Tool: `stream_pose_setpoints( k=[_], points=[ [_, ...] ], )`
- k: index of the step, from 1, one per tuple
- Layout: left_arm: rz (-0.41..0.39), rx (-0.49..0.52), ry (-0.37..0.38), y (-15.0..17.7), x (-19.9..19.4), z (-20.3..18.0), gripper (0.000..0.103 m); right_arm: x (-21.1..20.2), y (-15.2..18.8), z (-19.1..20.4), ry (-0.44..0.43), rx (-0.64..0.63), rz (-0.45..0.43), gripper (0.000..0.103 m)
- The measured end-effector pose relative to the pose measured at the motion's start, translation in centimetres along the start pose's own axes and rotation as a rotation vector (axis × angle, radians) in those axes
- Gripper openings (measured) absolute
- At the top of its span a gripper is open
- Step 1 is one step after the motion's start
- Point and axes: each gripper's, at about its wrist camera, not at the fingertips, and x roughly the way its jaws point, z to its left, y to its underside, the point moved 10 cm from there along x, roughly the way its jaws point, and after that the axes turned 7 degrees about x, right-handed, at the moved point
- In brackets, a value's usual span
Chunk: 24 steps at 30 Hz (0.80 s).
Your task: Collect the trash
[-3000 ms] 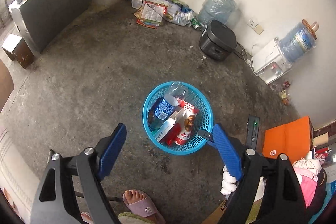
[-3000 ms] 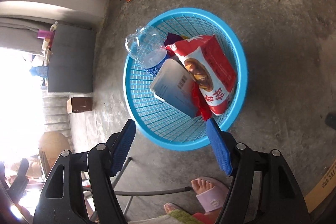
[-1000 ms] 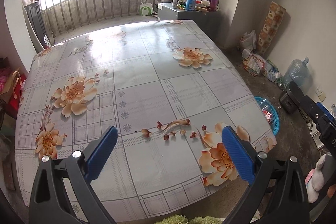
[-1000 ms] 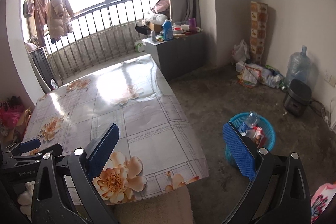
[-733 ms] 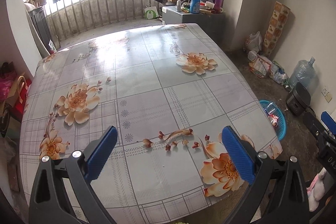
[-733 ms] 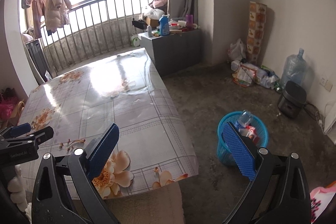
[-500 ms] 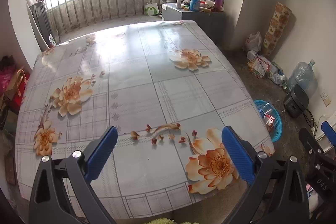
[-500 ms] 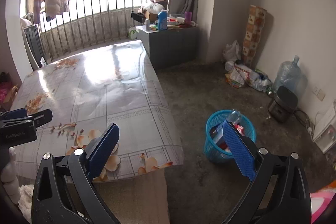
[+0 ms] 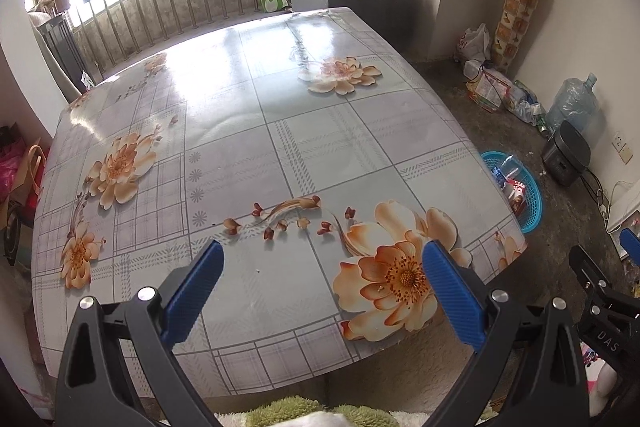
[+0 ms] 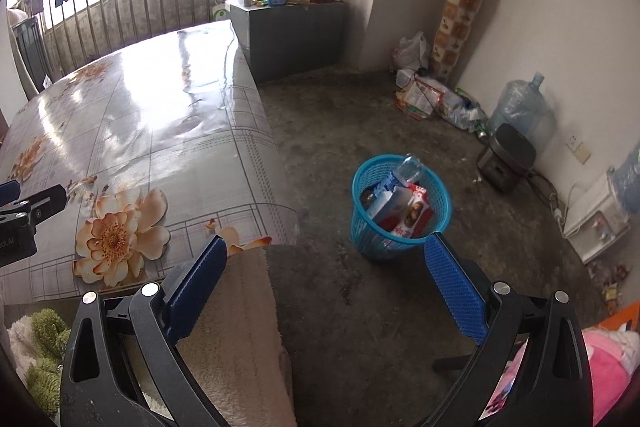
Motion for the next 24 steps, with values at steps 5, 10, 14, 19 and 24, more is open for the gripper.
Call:
stream_pose_setpoints(
  k=[5,10,14,19,24],
  points=[
    [-0.003,-0.009,-0.01,-0.17,-0.14,0.12,0.097,0.01,0.08,-0.15,0.001,0.008,0.0,0.095],
    [0.0,-0.001,-0.009,-0.14,-0.12,-0.11,0.097,0.02,0.18,-0.2,-0.001,0.012,0.002,0.095],
    [0.0,0.009,-0.007,-0.05,-0.25,-0.38,0.097,0.04,0.17,-0.13,-0.004,0.009,0.003,0.095],
    [0.0,0.006,-0.007,0.03,-0.31,-0.44,0.097,-0.04,0.16,0.05,-0.008,0.002,0.0,0.095],
    [-0.001,0.007,-0.008,-0.01,-0.27,-0.38,0.097,-0.07,0.18,0.11,-0.006,0.0,0.0,0.095]
  ],
)
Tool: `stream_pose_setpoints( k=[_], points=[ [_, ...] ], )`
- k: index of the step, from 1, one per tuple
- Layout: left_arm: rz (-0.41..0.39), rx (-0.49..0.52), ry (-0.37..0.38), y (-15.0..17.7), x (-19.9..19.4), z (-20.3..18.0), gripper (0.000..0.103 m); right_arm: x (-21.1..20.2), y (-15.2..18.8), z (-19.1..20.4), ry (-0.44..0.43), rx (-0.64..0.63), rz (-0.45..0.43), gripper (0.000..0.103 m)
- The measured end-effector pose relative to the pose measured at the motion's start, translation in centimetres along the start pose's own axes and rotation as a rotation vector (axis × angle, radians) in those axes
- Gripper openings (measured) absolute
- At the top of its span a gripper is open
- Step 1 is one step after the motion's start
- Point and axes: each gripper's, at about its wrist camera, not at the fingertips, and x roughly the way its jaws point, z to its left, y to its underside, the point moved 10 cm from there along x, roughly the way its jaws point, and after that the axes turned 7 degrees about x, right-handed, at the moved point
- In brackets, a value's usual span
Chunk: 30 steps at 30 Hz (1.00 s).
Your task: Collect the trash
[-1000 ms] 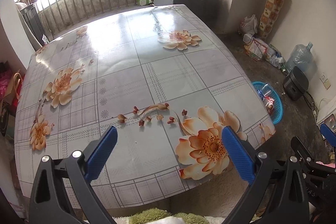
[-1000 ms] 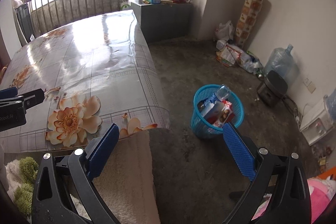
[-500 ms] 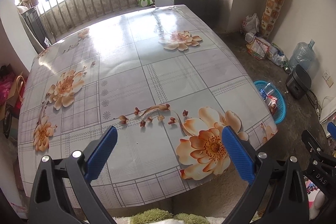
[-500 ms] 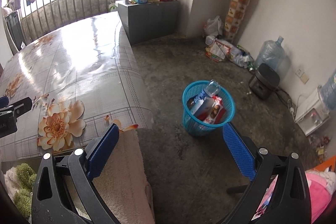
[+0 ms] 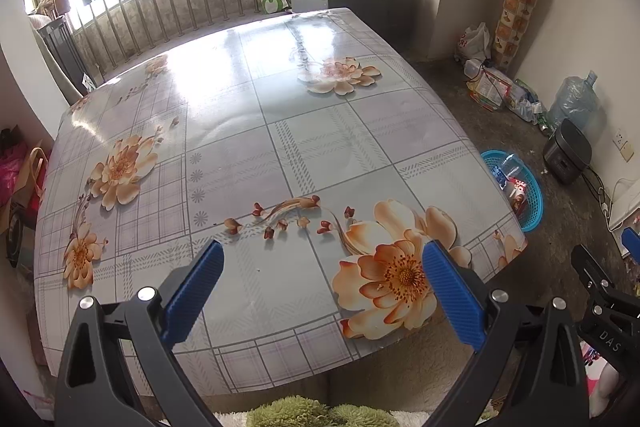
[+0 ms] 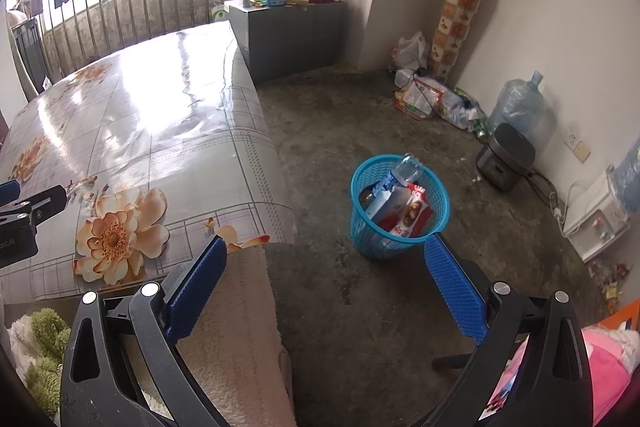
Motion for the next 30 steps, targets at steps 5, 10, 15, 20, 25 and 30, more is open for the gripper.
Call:
stream_pose_setpoints(
  k=[5,10,15,20,25,30],
  points=[
    [0.001,-0.002,-0.001,0.07,-0.11,-0.01,0.097,-0.16,-0.23,-0.27,0.006,0.004,-0.002,0.095],
    [0.003,-0.003,-0.008,0.18,-0.12,0.1,0.097,-0.37,-0.44,-0.6,0.008,0.01,-0.009,0.095],
    [0.005,-0.008,-0.017,0.27,-0.06,0.38,0.097,-0.39,-0.41,-0.59,0.008,0.01,-0.008,0.095],
    [0.001,-0.011,-0.022,0.27,-0.08,0.59,0.097,-0.4,-0.49,-0.54,0.004,0.005,-0.009,0.095],
    [0.001,-0.012,-0.021,0.24,-0.1,0.62,0.097,-0.36,-0.44,-0.35,0.004,0.001,-0.011,0.095],
    [0.001,-0.011,-0.022,0.23,-0.07,0.64,0.097,-0.36,-0.43,-0.29,0.005,0.001,-0.012,0.095]
  ],
)
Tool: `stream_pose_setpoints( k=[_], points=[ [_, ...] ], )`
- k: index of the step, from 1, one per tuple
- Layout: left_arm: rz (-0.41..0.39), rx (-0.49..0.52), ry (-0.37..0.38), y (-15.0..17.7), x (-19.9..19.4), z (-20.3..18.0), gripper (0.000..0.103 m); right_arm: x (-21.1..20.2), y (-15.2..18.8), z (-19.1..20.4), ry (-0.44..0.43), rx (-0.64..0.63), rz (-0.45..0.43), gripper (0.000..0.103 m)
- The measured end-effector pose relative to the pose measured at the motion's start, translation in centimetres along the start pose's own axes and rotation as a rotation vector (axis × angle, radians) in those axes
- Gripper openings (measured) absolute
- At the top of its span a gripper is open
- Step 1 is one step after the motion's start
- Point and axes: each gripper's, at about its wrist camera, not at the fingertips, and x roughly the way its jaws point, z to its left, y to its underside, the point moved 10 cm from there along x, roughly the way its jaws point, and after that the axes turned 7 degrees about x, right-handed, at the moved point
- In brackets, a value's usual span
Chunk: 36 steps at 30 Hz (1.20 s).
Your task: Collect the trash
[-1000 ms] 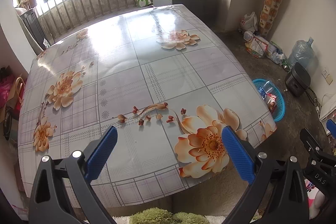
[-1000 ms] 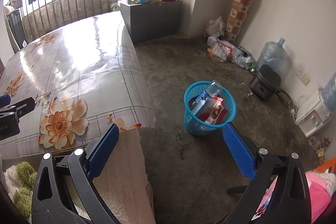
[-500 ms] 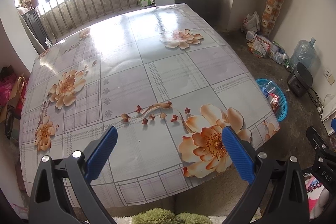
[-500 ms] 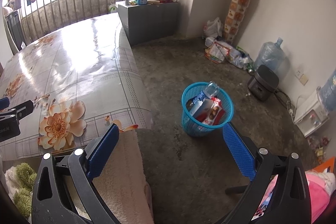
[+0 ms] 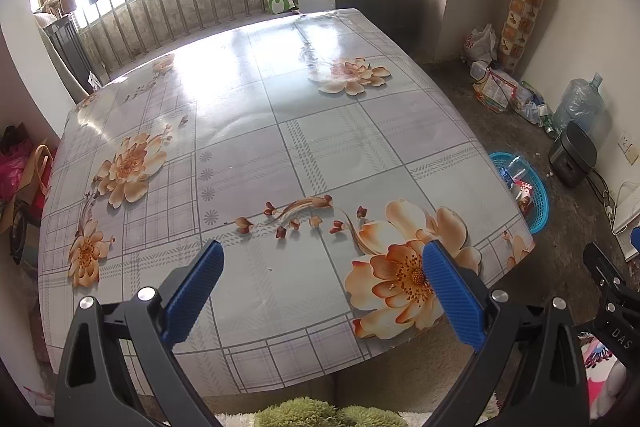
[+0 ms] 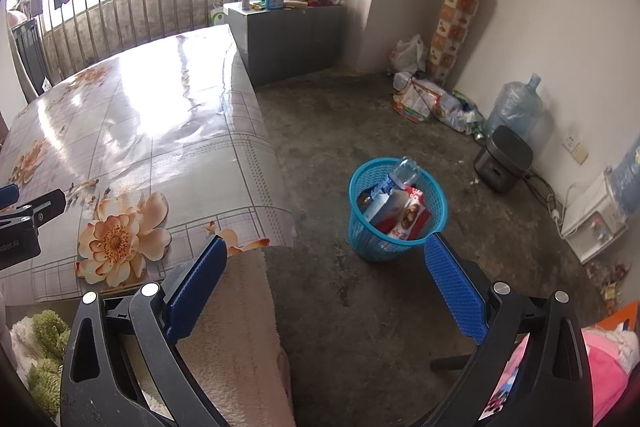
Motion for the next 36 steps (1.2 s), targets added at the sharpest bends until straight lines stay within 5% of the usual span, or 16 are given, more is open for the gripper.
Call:
stream_pose_setpoints(
  k=[36],
  points=[
    [-0.004,0.0,0.0,-0.02,-0.06,0.07,0.097,-0.06,-0.48,0.6,-0.003,-0.012,-0.003,0.095]
  ],
)
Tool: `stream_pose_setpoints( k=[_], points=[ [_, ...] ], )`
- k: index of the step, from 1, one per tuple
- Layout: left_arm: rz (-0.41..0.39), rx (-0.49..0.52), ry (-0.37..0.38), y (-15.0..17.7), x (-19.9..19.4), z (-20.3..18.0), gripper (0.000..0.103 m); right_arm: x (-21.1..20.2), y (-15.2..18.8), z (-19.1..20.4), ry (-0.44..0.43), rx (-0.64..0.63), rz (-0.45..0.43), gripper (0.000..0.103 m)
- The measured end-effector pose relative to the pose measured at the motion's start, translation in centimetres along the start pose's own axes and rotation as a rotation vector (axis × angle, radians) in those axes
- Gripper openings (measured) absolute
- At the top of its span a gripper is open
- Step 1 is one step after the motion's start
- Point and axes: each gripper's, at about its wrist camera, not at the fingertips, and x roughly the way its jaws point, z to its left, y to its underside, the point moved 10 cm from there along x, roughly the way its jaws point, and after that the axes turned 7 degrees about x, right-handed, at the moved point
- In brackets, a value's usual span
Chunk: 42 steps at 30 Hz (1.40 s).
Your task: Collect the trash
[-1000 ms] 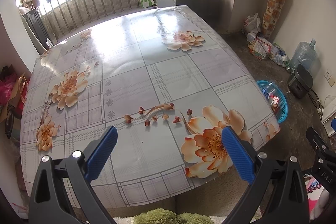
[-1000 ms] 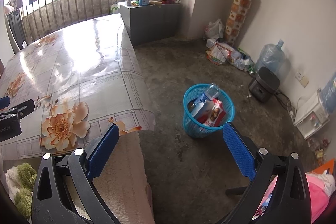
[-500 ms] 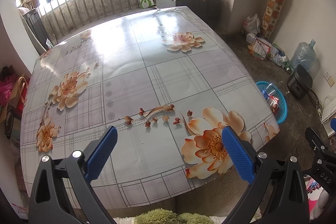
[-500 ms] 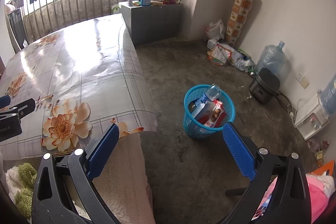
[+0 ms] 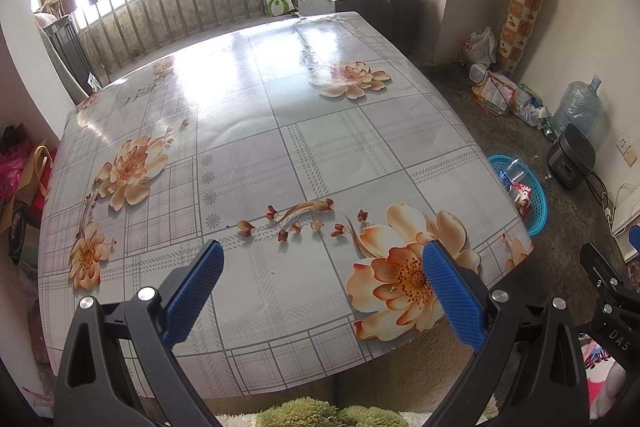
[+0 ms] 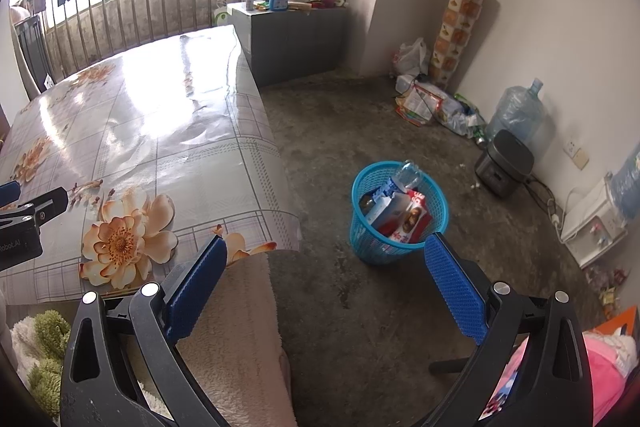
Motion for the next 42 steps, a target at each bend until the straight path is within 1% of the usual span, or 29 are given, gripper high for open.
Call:
stream_pose_setpoints(
  k=[42],
  points=[
    [-0.004,-0.003,-0.001,-0.12,-0.33,-0.08,0.097,0.24,0.26,0.58,-0.004,-0.003,0.002,0.095]
  ],
)
